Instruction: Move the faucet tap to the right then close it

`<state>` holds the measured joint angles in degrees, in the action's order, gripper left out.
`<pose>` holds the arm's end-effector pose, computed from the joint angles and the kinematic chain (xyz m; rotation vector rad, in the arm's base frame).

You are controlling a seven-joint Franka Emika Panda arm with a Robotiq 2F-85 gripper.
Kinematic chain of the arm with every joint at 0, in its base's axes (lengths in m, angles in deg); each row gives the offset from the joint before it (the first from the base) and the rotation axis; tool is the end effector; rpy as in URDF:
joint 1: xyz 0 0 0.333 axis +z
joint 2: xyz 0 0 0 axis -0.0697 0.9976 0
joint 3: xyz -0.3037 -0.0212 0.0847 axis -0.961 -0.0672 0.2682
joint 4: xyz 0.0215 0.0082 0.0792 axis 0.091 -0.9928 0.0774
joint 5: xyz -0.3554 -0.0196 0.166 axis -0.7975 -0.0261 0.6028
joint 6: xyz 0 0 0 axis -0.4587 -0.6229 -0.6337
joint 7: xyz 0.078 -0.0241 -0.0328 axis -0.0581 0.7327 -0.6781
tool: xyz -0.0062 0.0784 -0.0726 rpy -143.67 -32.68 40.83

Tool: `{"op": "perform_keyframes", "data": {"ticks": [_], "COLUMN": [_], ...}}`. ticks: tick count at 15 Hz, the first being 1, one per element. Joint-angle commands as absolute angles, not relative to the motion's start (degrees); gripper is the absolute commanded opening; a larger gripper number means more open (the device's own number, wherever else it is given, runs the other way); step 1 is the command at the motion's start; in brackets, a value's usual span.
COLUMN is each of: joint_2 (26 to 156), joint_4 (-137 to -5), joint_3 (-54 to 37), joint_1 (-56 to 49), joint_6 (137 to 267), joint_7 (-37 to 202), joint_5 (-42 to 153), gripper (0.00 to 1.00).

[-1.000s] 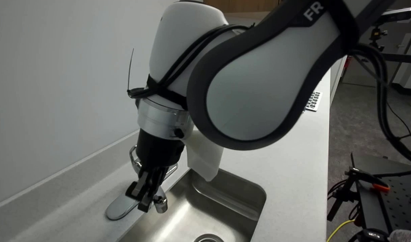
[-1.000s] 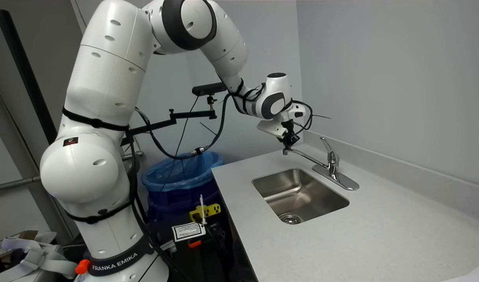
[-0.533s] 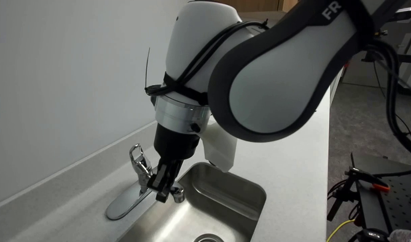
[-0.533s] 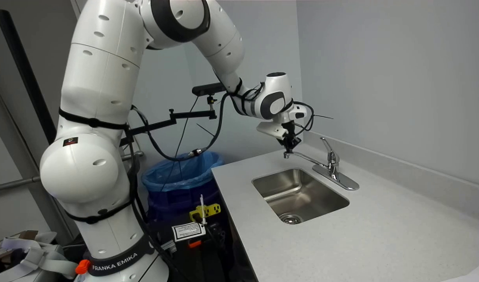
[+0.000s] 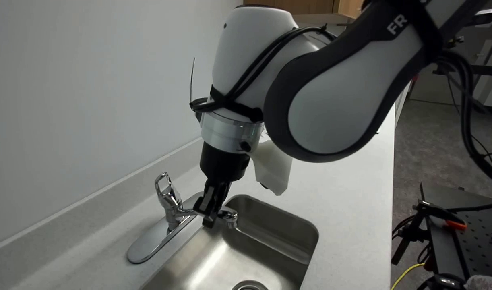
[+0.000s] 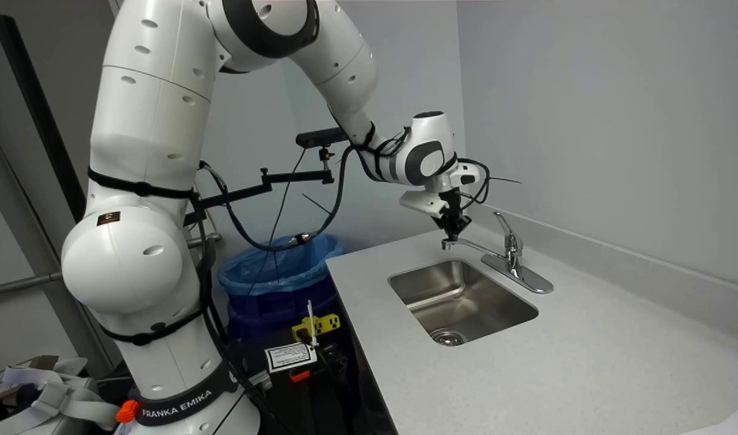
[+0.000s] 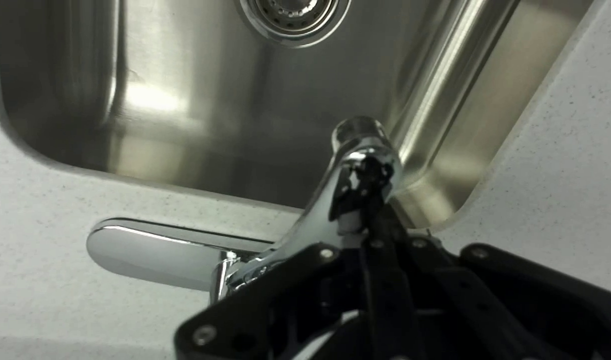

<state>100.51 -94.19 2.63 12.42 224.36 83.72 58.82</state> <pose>0.5766 0.2484 0.2509 -2.9662 -0.4148 -0.3613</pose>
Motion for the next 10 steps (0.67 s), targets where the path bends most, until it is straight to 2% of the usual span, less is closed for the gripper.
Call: {"op": "perform_keyframes", "data": {"ticks": [1, 10], "joint_2": [98.7, 99.0], "joint_4": [-96.3, -95.0], "joint_3": [0.1, 0.7], "joint_1": [12.8, 12.0], "joint_6": [223.9, 223.9], "joint_7": [86.4, 86.6], "joint_5": [55.8, 56.5], "gripper": [0.0, 0.0]}}
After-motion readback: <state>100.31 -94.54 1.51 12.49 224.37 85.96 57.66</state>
